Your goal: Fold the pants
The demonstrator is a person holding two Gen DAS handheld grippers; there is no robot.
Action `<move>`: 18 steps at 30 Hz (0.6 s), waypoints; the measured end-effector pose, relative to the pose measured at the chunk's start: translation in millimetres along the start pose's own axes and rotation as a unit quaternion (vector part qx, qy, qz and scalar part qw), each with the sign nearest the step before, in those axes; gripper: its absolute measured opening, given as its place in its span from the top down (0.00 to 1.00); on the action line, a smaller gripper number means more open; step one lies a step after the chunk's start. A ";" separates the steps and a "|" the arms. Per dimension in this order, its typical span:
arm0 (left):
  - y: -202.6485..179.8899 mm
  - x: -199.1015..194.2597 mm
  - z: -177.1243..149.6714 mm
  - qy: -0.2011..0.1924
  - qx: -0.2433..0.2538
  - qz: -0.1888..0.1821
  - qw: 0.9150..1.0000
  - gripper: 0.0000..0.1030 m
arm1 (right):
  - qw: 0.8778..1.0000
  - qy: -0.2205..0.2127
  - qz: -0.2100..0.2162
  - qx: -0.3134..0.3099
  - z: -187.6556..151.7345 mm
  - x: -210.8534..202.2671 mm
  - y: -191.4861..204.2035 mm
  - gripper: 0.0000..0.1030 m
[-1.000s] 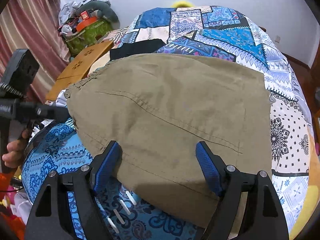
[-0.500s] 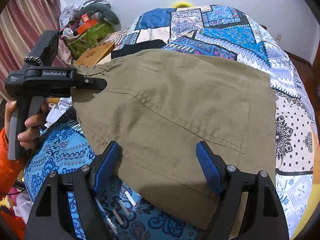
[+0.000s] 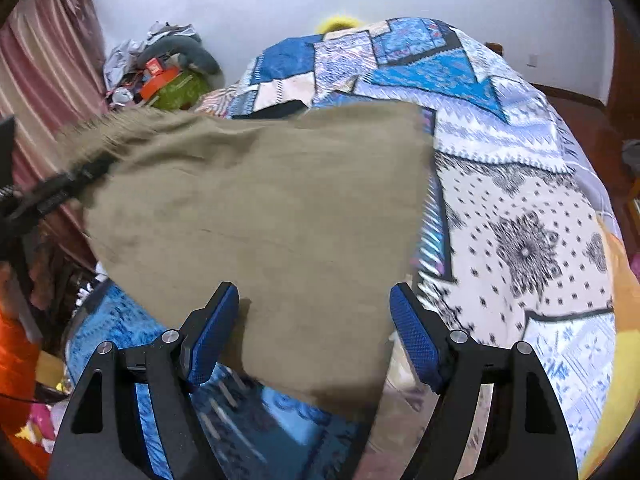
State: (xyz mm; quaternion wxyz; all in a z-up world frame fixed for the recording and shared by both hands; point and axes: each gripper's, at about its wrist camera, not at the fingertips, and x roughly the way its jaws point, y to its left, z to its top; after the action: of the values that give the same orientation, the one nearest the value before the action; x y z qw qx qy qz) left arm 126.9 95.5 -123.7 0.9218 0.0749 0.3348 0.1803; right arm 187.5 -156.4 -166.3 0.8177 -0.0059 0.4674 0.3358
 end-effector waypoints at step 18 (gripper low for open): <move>-105.1 -27.3 43.2 0.010 0.071 -0.232 0.970 0.78 | 1.000 -0.006 0.009 0.011 -4.9 2.8 -4.5 0.27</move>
State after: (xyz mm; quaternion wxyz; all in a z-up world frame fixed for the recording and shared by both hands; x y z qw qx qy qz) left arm 165.0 -12.8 -101.8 0.9276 0.0583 0.3638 -0.0617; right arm 187.2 -160.0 -172.6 0.8173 0.0094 0.4667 0.3377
